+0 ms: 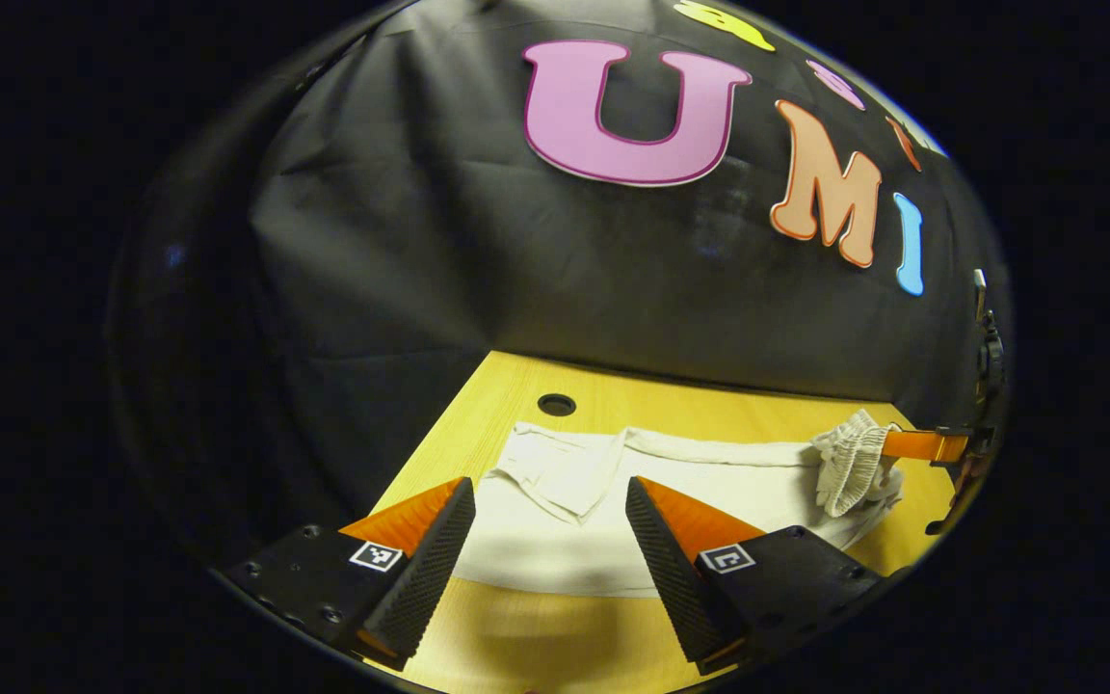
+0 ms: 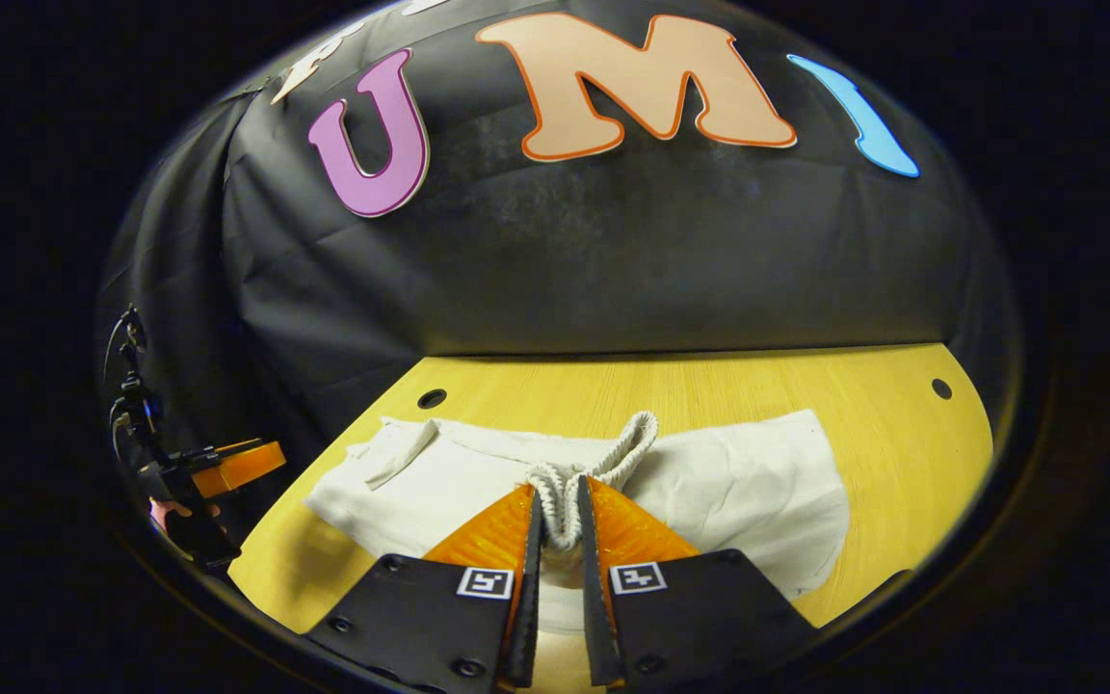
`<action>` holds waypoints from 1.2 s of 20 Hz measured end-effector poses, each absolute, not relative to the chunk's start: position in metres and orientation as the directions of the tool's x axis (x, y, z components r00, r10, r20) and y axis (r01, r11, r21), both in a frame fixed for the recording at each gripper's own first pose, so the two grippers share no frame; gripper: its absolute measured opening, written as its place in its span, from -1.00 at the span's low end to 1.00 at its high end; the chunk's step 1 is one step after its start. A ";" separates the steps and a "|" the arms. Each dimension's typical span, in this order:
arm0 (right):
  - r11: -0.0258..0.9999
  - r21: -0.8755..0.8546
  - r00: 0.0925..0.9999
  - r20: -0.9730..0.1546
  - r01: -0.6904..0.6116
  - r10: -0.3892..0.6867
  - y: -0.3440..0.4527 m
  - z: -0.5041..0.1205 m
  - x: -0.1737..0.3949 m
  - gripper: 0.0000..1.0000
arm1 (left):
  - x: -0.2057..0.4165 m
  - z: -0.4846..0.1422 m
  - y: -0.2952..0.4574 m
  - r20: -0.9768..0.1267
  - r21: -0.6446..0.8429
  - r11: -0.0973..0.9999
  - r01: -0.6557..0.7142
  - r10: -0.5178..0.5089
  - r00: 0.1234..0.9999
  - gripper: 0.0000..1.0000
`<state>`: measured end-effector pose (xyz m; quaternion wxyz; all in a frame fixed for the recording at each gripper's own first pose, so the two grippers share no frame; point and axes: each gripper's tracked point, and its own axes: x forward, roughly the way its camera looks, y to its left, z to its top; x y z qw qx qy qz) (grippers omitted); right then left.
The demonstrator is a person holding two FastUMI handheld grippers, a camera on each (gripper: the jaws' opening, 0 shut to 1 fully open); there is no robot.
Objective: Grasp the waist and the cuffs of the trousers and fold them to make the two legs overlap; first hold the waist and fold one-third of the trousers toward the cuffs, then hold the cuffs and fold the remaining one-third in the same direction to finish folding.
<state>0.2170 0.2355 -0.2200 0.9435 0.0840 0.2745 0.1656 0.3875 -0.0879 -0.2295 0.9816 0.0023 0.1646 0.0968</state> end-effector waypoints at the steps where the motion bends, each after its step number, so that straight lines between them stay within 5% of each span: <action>1: 0.929 0.256 0.789 -0.495 -0.267 0.363 0.237 -0.221 0.217 -0.18 | 0.385 -0.234 -0.085 -0.338 0.035 0.979 -0.201 0.201 0.919 0.90; 4: 0.946 0.226 0.816 -0.485 -0.231 0.315 0.227 -0.220 0.218 0.93 | 0.381 -0.244 -0.080 -0.374 0.022 0.974 -0.227 0.219 0.901 0.92; 21: 0.983 0.181 0.874 -0.481 0.016 0.075 0.129 -0.202 0.207 0.83 | 0.380 -0.261 -0.075 -0.503 0.083 0.962 -0.260 0.266 0.823 0.90; 23: 0.983 0.178 0.872 -0.487 0.036 0.057 0.121 -0.200 0.199 0.83 | 0.379 -0.263 -0.075 -0.510 0.129 0.964 -0.234 0.267 0.818 0.82; 24: 0.982 0.184 0.869 -0.491 0.033 0.063 0.123 -0.201 0.195 0.83 | 0.380 -0.259 -0.076 -0.512 0.125 0.965 -0.229 0.261 0.818 0.51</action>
